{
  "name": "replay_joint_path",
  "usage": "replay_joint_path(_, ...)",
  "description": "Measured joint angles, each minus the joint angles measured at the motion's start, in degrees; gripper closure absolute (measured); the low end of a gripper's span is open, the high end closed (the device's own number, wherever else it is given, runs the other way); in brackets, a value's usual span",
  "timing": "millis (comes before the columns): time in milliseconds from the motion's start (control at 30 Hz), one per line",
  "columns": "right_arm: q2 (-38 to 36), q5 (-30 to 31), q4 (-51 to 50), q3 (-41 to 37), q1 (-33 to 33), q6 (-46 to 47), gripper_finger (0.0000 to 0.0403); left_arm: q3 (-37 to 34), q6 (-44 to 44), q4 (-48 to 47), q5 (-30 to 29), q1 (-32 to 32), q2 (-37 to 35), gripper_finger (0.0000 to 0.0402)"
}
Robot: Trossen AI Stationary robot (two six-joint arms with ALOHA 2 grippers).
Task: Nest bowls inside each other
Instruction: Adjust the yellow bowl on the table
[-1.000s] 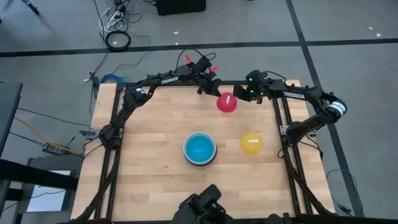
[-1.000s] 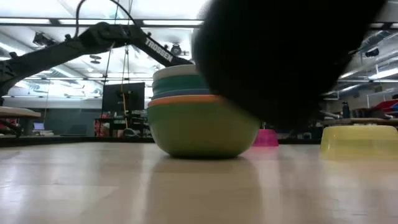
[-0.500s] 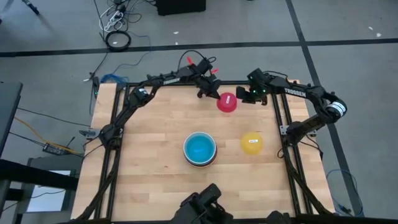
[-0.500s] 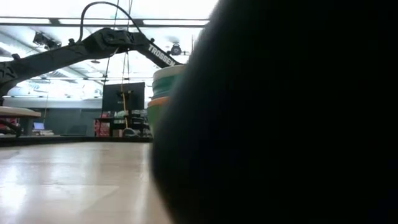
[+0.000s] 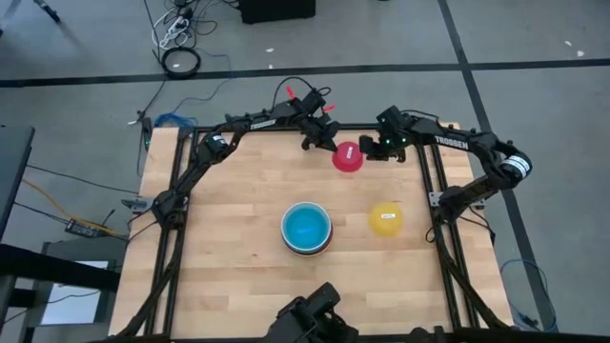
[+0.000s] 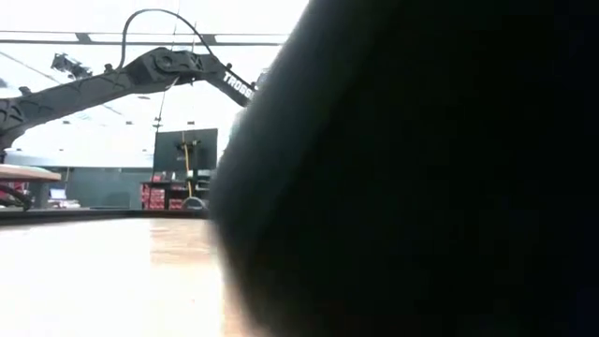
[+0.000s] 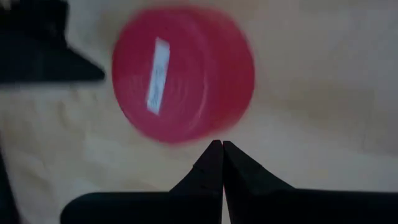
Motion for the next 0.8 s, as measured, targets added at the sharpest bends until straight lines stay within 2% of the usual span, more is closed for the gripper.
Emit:
replay_joint_path(167,-0.03,3.09,-7.84,0.02,4.55,-2.53,0.0403,2.19,4.51,-1.96,0.78,-0.74,-0.42,0.0398)
replay_joint_path(300,-1.23,5.68,-6.98,0.02,8.25,-3.74,0.0403,9.07,9.71,-3.35,9.02,-2.51,-0.52,0.0397)
replay_joint_path(367,-3.05,6.86,-7.05,0.02,9.75,-4.23,0.0403,13.06,12.30,-3.42,11.06,-4.59,-0.75,0.0397)
replay_joint_path(467,-7.36,10.78,-9.77,0.00,11.93,-4.03,0.0403,10.34,12.33,3.57,12.04,-8.17,-5.10,0.0397)
replay_joint_path(533,-11.43,14.36,-12.79,0.00,13.62,-2.82,0.0403,10.32,14.27,3.32,12.21,-10.27,-6.84,0.0396)
replay_joint_path(633,-18.47,18.90,-19.41,0.00,15.85,0.20,0.0403,10.21,18.83,-0.32,9.29,-13.32,-8.03,0.0396)
replay_joint_path(800,-29.33,23.27,-29.88,0.00,20.61,7.96,0.0403,10.21,27.31,-9.62,-4.26,-18.92,-8.35,0.0396)
